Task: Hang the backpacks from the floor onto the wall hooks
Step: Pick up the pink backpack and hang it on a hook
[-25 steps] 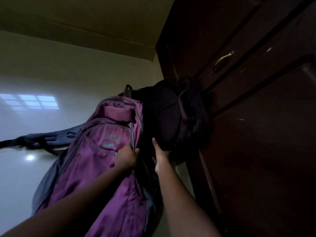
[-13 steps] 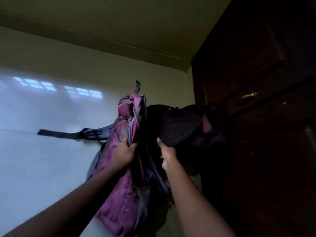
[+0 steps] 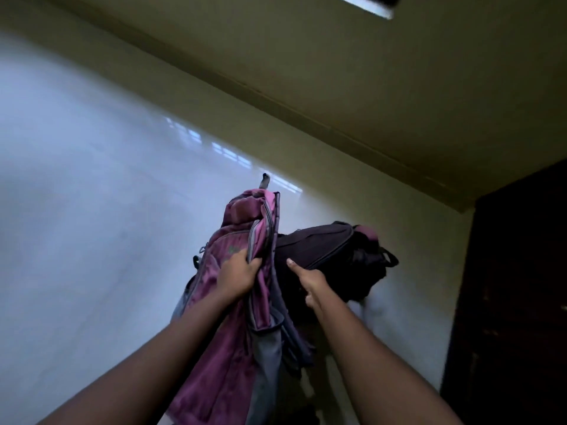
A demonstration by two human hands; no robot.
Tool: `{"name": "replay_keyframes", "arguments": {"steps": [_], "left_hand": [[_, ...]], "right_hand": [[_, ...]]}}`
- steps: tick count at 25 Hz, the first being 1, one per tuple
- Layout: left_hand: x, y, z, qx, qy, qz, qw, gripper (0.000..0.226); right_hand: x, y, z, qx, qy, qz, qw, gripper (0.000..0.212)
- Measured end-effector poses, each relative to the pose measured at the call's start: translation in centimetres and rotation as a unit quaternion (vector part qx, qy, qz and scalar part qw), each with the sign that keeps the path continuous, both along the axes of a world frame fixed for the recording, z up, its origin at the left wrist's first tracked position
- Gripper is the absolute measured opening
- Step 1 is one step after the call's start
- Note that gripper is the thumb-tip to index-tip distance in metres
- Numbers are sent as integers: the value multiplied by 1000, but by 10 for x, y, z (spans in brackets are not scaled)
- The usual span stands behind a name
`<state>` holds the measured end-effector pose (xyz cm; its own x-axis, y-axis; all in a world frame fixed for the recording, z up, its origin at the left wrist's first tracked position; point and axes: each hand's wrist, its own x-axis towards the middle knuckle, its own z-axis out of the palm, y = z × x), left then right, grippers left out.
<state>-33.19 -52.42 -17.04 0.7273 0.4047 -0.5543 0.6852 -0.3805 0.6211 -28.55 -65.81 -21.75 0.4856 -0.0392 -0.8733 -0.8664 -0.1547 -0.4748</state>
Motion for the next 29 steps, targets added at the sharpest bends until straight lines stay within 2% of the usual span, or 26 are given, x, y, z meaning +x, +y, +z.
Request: {"name": "replay_keyframes", "arguments": {"steps": [6, 12, 16, 19, 24, 29], "left_hand": [[-59, 196, 83, 27, 11, 69, 997, 35], [-97, 354, 171, 32, -3, 124, 992, 36], [-109, 456, 217, 47, -46, 188, 980, 38], [-104, 527, 237, 68, -69, 214, 972, 38], [-72, 677, 275, 98, -78, 242, 962, 35], [-25, 823, 298, 122, -64, 226, 964, 34]], "right_hand": [[-31, 184, 100, 6, -30, 154, 988, 58], [-42, 355, 192, 32, -75, 254, 964, 54], [-36, 469, 238, 63, -93, 308, 945, 52], [-22, 550, 255, 83, -110, 330, 934, 52], [30, 718, 264, 121, -114, 376, 912, 68], [89, 878, 298, 135, -136, 426, 884, 56]]}}
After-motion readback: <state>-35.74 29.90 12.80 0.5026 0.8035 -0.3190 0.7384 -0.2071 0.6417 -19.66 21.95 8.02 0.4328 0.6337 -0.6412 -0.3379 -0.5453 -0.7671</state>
